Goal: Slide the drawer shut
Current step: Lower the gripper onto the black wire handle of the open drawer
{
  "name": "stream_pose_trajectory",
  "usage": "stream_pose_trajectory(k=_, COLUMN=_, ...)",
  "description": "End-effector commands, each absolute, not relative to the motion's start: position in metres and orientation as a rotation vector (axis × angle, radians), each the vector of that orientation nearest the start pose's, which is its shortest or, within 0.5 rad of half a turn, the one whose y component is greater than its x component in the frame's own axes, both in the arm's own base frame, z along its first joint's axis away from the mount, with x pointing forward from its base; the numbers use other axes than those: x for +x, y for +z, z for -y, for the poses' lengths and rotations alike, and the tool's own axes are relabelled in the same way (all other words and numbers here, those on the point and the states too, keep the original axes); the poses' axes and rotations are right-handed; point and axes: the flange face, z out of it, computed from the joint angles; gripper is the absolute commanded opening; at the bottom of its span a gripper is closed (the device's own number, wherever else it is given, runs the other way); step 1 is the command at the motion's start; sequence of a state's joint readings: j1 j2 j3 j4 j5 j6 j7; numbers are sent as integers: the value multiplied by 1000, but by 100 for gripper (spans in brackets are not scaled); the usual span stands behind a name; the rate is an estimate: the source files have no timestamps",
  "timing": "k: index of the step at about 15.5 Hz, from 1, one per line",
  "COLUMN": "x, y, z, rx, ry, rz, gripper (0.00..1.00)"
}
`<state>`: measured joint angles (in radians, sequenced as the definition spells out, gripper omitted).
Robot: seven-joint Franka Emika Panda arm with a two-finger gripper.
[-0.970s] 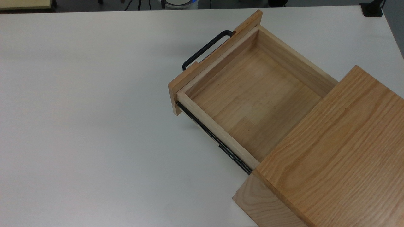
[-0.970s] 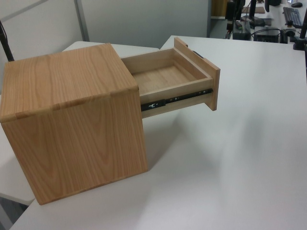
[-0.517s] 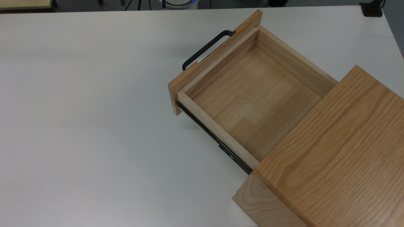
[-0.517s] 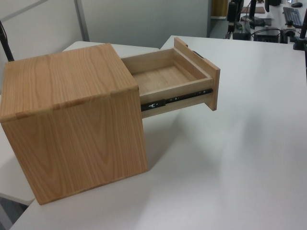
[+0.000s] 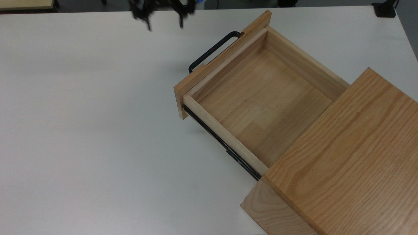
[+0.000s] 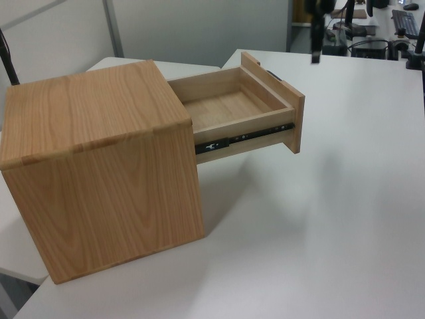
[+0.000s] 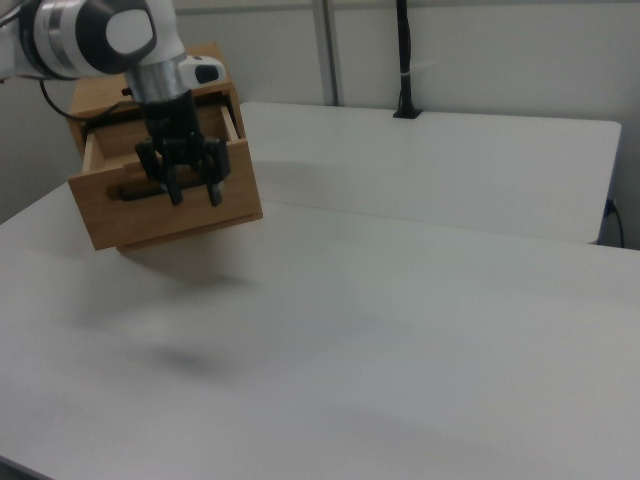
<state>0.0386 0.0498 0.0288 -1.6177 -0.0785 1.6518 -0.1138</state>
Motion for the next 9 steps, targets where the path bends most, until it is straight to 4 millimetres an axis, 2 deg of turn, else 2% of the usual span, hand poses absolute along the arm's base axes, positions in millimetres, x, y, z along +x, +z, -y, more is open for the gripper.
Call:
stream_pose_trajectory(k=1, x=584, y=574, z=-66, rx=-3230, ry=-87, rz=-158, gripper=27)
stream_pose_trajectory(k=2, x=590, y=571, z=-78, rx=-3207, ry=-139, rz=-238, gripper=11)
stream_pose_trajectory(k=3, x=591, y=572, z=-95, rx=-3178, ry=-187, rz=-274, gripper=0)
stream_pose_trajectory(k=5, x=598, y=567, z=-109, rx=-3130, ry=-236, rz=-427, gripper=0)
stream_pose_trajectory(k=7, x=608, y=552, z=-115, rx=-3087, ry=-245, rz=-581, gripper=0)
stream_pose_trajectory(k=9, x=614, y=539, z=-132, rx=-3058, ry=-250, rz=-614, gripper=0)
